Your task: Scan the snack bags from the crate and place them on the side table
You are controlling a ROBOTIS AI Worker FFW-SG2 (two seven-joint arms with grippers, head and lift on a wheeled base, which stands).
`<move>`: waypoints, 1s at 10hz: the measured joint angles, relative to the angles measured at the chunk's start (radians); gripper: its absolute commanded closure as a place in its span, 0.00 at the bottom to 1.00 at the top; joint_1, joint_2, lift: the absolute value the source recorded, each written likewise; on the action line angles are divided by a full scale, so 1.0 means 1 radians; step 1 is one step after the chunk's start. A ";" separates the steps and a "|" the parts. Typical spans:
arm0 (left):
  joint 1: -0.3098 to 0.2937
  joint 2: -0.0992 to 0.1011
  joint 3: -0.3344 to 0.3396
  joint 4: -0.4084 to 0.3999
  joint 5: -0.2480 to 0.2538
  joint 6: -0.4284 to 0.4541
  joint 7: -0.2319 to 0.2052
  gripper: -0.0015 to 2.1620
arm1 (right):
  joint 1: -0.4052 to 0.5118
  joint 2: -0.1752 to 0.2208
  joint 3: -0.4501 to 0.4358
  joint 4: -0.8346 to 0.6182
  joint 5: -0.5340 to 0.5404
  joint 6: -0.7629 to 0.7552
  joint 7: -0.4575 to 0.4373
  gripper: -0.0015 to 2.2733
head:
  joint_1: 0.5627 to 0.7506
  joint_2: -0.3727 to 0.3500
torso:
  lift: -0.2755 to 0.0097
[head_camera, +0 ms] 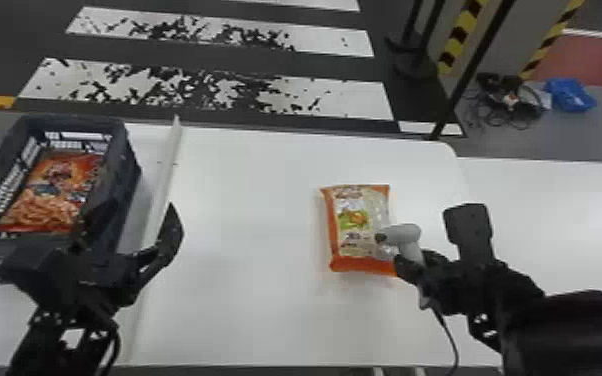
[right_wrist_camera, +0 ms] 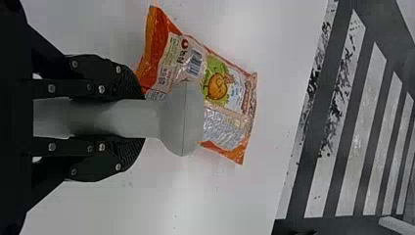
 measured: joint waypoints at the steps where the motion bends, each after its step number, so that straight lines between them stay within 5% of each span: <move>1: 0.000 -0.001 0.000 0.001 0.000 0.000 0.000 0.04 | 0.001 0.002 0.028 -0.013 0.008 0.010 -0.001 0.99 | 0.70 0.43 | 0.79; 10: -0.001 0.000 0.001 0.002 0.000 0.000 0.000 0.04 | -0.101 0.020 0.161 0.091 0.061 0.022 -0.020 0.99 | 0.70 0.53 | 0.79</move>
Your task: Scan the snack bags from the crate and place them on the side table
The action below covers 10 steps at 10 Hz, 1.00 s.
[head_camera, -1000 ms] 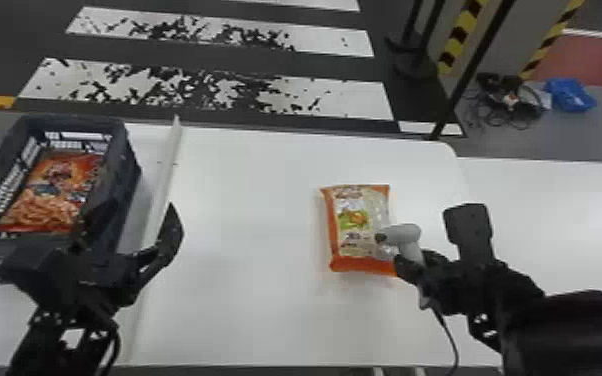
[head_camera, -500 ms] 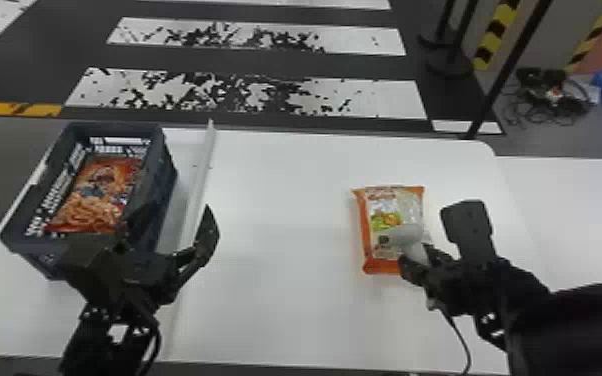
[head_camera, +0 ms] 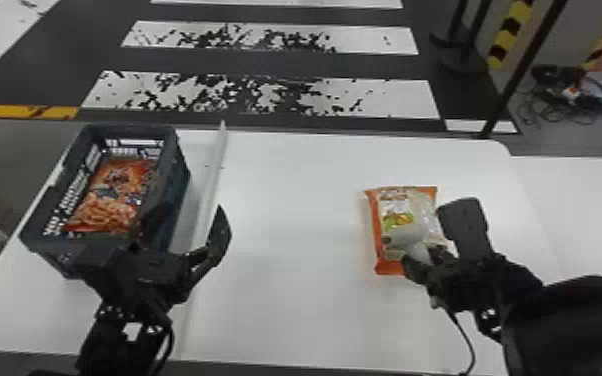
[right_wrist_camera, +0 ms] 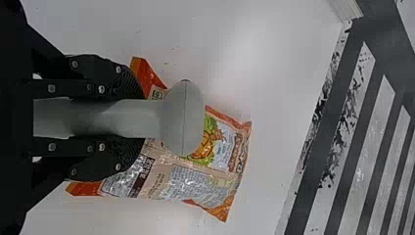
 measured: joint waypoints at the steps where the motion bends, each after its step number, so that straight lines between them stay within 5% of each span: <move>1: 0.000 0.000 -0.001 -0.001 0.000 0.000 0.000 0.04 | 0.000 0.000 -0.001 -0.002 0.001 0.005 0.000 0.99 | 0.70 0.53 | 0.79; 4: 0.000 0.003 -0.001 -0.004 0.000 0.003 0.000 0.04 | 0.000 0.000 -0.028 -0.008 0.006 0.005 -0.002 0.99 | 0.70 0.50 | 0.79; 10: 0.000 0.007 -0.001 -0.008 0.000 0.003 0.000 0.04 | -0.053 -0.010 -0.262 0.146 -0.051 -0.119 -0.039 0.99 | 0.70 0.29 | 0.79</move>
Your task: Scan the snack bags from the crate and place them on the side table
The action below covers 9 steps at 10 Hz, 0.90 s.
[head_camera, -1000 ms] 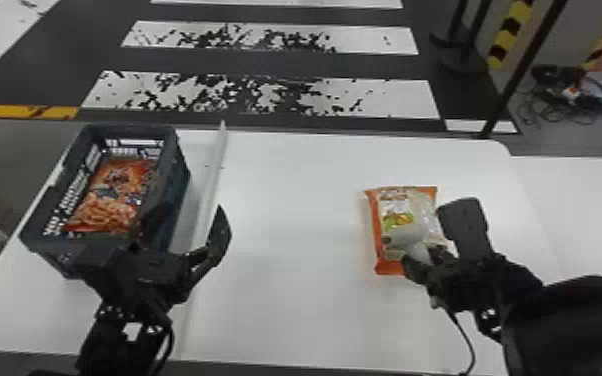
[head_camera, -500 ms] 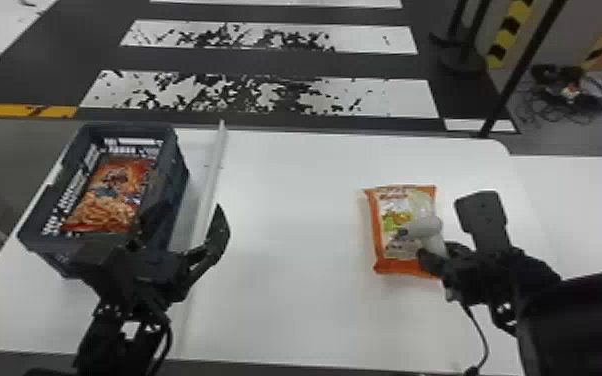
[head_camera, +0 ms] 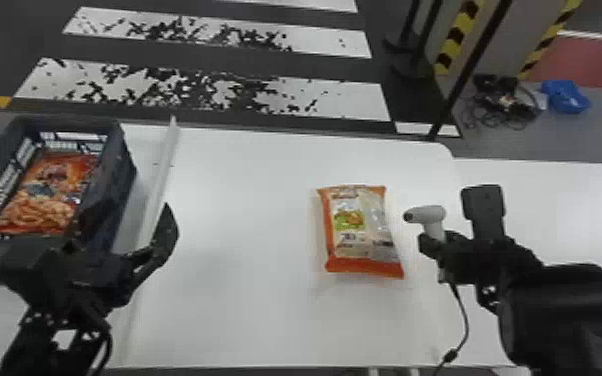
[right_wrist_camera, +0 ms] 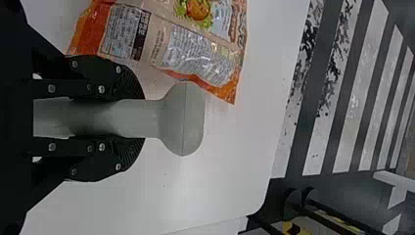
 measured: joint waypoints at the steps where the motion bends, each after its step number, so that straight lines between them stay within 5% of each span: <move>1: 0.000 0.000 0.000 0.000 0.000 0.000 0.000 0.04 | -0.021 -0.006 -0.017 0.054 -0.006 -0.034 -0.009 0.99 | 0.70 0.26 | 0.79; 9: 0.000 -0.006 0.001 0.004 0.000 -0.003 0.000 0.04 | -0.138 -0.033 -0.032 0.367 -0.025 -0.190 -0.018 0.98 | 0.70 0.21 | 0.79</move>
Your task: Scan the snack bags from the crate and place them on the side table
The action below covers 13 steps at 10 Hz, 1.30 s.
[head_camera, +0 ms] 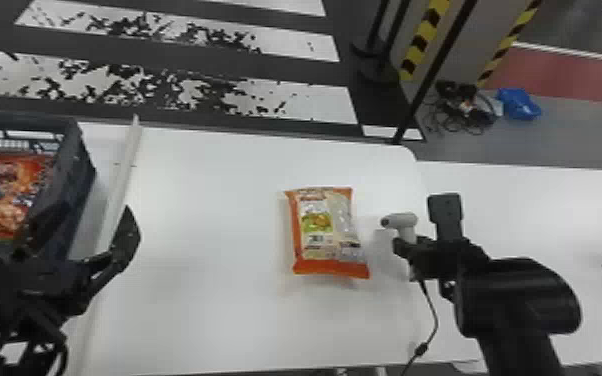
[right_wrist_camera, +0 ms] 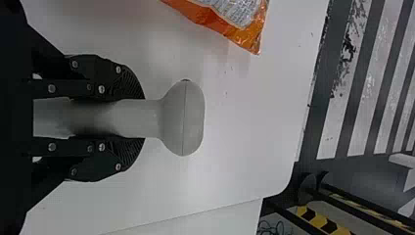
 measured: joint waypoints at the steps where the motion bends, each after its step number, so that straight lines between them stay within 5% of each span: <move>1: 0.000 0.000 0.000 0.000 0.000 0.000 0.000 0.04 | -0.007 -0.001 0.004 0.023 -0.001 -0.004 0.000 0.96 | 0.70 0.21 | 0.79; 2: 0.000 0.000 0.000 0.001 0.000 0.000 0.000 0.04 | -0.010 -0.001 0.006 0.039 -0.001 -0.016 -0.006 0.88 | 0.70 0.21 | 0.79; 3: -0.001 0.000 0.000 0.002 0.000 0.000 0.000 0.04 | -0.010 -0.002 0.007 0.049 -0.006 -0.030 -0.016 0.59 | 0.70 0.21 | 0.79; 4: -0.001 0.000 0.000 0.002 0.000 0.000 0.000 0.04 | -0.009 -0.002 0.006 0.053 -0.019 -0.035 -0.022 0.14 | 0.70 0.21 | 0.79; 5: -0.001 0.000 0.000 0.002 0.000 0.000 0.000 0.04 | -0.006 -0.001 0.004 0.053 -0.029 -0.038 -0.039 0.00 | 0.70 0.21 | 0.79; 10: -0.001 -0.001 -0.001 0.001 0.000 0.000 0.000 0.04 | 0.073 -0.001 -0.044 -0.144 -0.113 0.042 -0.038 0.03 | 0.70 0.21 | 0.79; 13: -0.001 -0.003 -0.001 0.000 0.000 0.000 0.001 0.04 | 0.135 0.003 -0.106 -0.280 -0.273 0.129 0.062 0.04 | 0.70 0.26 | 0.79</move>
